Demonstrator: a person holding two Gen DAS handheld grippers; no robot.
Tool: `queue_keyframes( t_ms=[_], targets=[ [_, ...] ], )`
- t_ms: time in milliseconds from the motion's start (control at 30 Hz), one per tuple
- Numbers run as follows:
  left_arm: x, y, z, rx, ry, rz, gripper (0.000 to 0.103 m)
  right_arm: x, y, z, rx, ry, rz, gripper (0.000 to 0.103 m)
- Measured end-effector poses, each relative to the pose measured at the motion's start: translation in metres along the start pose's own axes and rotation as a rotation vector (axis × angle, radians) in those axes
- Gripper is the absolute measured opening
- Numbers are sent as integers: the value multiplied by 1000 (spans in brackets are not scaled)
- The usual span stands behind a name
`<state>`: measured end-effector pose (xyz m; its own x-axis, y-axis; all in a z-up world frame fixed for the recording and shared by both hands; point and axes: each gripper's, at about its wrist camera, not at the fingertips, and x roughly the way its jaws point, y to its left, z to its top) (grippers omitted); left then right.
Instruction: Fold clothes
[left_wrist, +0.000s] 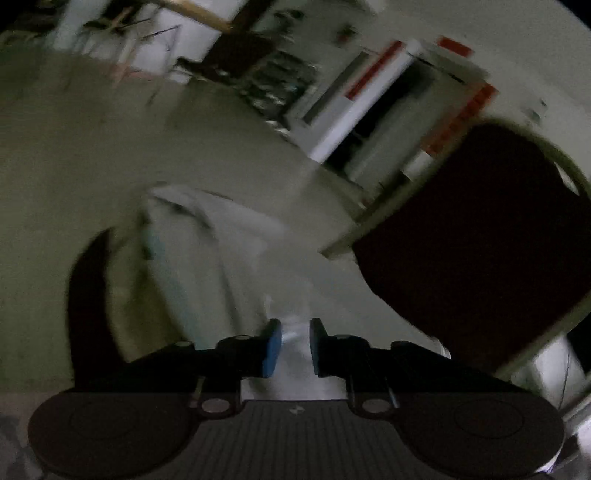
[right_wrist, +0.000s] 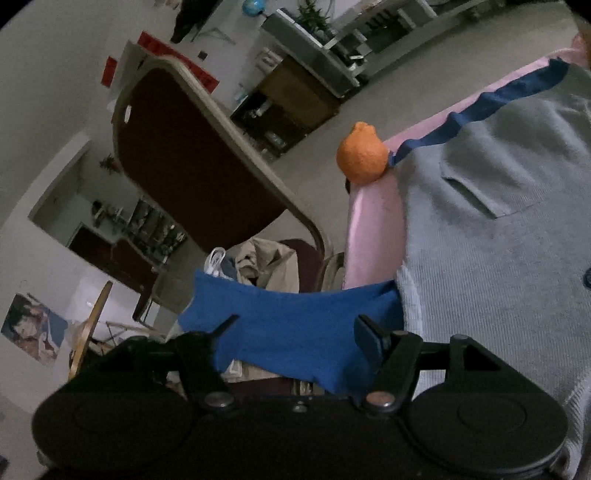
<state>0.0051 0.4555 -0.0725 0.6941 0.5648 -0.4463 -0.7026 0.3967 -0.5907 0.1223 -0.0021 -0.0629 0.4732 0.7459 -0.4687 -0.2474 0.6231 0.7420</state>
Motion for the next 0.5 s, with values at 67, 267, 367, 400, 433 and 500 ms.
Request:
queue_keyframes(
  t_ms=[67, 267, 367, 400, 433, 500],
  targets=[
    [-5, -9, -3, 42, 26, -68, 46, -8, -2, 2, 15, -19, 5, 65],
    [7, -32, -16, 81, 100, -140, 61, -24, -11, 5, 33, -48, -6, 65],
    [14, -42, -22, 98, 136, -171, 55, -32, -16, 6, 43, -62, -11, 65],
    [16, -46, -24, 103, 148, -182, 44, -35, -18, 7, 48, -68, -12, 65],
    [18, -49, -26, 109, 160, -192, 7, -36, -19, 8, 52, -74, -12, 65],
    [17, -55, -30, 120, 153, -193, 2, -39, -22, 9, 57, -82, -12, 65]
  ],
)
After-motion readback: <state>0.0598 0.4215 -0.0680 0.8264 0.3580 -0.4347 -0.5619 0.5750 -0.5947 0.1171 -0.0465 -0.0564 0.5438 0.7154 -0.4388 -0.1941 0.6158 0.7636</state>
